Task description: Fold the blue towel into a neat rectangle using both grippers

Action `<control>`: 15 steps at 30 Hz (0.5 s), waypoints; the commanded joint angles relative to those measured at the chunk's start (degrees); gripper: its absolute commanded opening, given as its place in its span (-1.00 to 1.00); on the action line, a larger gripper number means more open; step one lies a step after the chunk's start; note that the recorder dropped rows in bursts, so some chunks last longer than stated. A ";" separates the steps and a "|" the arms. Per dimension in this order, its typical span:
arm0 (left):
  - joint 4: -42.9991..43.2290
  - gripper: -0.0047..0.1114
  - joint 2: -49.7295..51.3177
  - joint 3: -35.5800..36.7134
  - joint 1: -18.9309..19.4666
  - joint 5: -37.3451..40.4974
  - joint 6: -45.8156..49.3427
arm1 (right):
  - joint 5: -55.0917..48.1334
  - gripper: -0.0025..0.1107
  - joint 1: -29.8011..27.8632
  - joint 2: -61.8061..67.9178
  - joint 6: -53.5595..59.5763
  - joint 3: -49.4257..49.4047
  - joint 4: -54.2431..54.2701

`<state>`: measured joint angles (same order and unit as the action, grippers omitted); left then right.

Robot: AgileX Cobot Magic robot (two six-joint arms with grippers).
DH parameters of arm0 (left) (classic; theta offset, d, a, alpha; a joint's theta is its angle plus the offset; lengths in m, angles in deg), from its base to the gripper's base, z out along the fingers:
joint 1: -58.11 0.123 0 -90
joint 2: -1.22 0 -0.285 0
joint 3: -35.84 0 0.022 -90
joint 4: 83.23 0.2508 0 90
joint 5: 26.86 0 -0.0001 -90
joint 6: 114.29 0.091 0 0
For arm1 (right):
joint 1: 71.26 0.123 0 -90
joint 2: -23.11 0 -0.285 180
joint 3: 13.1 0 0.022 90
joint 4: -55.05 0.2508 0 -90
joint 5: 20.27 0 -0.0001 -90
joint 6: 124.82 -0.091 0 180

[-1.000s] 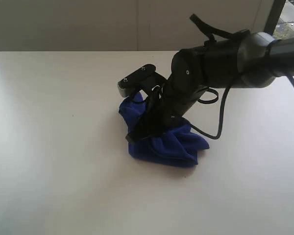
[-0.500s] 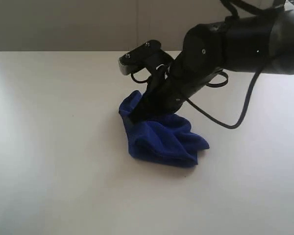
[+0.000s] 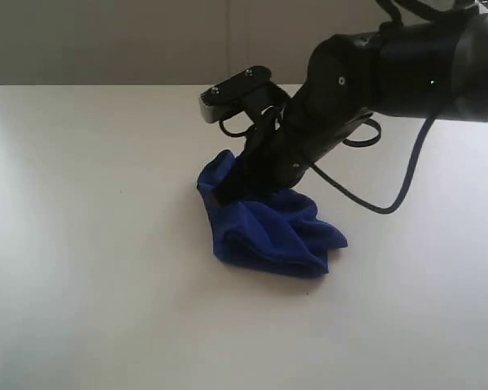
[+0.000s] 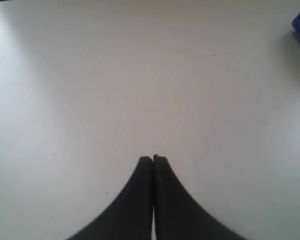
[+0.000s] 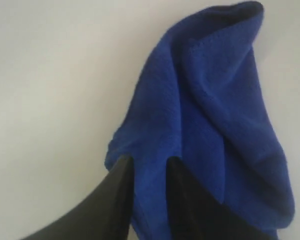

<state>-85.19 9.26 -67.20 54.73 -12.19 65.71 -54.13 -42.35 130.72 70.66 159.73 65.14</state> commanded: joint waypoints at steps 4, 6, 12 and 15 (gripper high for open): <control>-0.14 -0.92 -0.25 0.26 -0.04 -0.08 0.00 | 2.85 -0.29 4.21 1.84 8.51 0.11 0.18; -0.14 -0.92 -0.25 0.26 -0.04 -0.08 0.00 | 2.35 -0.25 4.21 2.91 8.79 0.11 -0.83; -0.14 -0.92 -0.25 0.26 -0.04 -0.08 0.00 | 2.05 -0.23 4.21 5.25 3.39 0.11 -6.33; -0.14 -0.92 -0.25 0.26 -0.04 -0.08 0.00 | 0.95 -0.23 4.21 5.65 3.39 0.11 -6.33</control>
<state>-85.19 9.26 -67.20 54.73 -12.19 65.71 -52.46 -38.23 136.25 74.70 159.73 59.69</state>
